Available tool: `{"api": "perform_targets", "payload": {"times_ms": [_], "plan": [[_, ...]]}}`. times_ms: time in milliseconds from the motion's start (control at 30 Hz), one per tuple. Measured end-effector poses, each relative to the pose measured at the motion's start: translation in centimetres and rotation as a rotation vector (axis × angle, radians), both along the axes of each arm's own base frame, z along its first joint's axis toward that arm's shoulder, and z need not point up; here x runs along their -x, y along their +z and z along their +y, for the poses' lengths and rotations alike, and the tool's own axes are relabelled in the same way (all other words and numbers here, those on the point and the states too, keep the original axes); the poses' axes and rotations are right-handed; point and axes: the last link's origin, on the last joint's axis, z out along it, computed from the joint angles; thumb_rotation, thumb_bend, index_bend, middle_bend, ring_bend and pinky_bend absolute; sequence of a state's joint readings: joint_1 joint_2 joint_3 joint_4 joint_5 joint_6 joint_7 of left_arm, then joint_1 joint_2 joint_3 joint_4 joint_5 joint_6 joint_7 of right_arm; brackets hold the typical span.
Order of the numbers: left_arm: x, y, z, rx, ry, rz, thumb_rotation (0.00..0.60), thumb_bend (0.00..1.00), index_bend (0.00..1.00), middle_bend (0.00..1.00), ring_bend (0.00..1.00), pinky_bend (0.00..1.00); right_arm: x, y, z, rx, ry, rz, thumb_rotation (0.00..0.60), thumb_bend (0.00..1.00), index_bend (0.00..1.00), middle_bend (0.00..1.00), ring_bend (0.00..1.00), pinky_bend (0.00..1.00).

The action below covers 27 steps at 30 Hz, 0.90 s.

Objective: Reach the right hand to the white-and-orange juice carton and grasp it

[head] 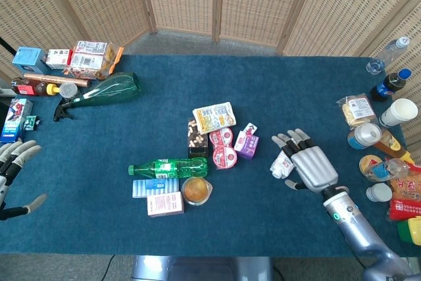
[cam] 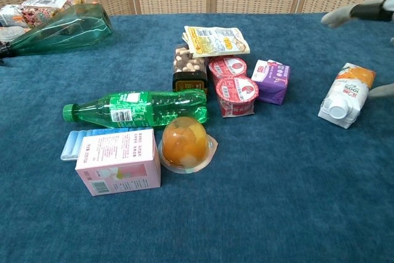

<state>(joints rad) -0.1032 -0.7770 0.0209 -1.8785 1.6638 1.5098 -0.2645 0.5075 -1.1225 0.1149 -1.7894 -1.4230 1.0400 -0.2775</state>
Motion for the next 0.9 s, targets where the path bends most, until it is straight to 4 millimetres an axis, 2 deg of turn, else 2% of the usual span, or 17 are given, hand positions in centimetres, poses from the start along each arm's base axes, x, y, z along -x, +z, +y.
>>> {"api": "perform_targets", "payload": {"times_ms": [333,900], "plan": [[-0.1,0.3,-0.4,-0.007,-0.001,-0.003,0.600,0.27,0.12,0.11,0.00,0.00,-0.2,-1.4,-1.5,-0.087,0.071,0.069,0.600,0.17,0.00,0.05,0.00,0.00],[-0.3,0.6,-1.0,-0.019,0.006,0.000,0.600,0.27,0.12,0.11,0.00,0.00,2.3,-2.8,-4.0,-0.179,0.054,0.179,0.600,0.17,0.00,0.09,0.00,0.00]]}}
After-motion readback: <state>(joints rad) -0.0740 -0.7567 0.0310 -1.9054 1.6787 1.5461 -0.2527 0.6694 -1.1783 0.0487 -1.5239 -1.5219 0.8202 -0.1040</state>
